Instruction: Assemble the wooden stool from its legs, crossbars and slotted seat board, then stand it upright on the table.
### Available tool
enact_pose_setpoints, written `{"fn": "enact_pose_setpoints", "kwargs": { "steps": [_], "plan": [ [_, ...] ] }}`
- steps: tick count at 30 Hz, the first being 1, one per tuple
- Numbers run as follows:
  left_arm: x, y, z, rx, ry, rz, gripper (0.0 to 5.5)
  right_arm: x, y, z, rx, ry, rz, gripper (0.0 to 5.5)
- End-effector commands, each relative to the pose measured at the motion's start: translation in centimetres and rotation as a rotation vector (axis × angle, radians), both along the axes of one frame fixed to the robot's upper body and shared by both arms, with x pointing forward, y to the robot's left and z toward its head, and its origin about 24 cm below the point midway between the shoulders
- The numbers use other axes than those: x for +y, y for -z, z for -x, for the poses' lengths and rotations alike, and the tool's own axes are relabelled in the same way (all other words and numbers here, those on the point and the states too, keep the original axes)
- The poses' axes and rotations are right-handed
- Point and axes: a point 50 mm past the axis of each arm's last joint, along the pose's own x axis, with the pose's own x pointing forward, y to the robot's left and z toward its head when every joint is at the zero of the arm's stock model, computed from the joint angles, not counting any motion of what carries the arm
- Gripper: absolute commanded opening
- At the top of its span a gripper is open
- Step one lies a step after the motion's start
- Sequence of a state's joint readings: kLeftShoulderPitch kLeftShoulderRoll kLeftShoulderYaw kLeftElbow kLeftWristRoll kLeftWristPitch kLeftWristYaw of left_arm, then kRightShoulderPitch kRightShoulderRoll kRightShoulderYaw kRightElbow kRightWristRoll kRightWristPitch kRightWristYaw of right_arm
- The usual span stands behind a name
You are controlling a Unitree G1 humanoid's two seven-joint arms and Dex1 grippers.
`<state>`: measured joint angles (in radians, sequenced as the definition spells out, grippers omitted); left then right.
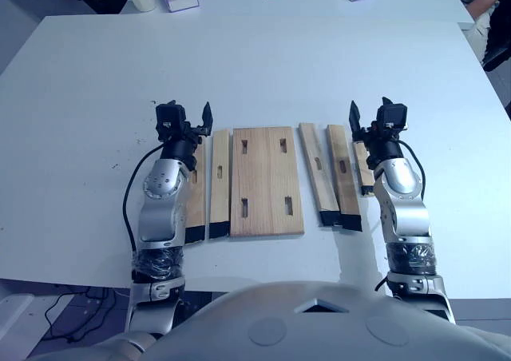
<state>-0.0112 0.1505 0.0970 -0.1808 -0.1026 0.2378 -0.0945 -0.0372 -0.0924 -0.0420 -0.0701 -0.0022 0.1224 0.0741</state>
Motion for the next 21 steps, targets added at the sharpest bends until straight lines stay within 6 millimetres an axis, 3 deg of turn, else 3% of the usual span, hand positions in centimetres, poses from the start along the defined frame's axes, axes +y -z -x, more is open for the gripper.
{"fn": "enact_pose_setpoints", "kwargs": {
  "steps": [1,21],
  "plan": [
    [0.14,0.27,0.15,0.019,-0.002,-0.001,3.98,0.13,-0.12,0.07,-0.008,0.004,-0.002,3.53],
    [-0.03,0.39,0.37,0.044,-0.006,0.001,3.98,0.18,-0.22,0.09,-0.004,0.006,-0.005,3.53]
  ]
}}
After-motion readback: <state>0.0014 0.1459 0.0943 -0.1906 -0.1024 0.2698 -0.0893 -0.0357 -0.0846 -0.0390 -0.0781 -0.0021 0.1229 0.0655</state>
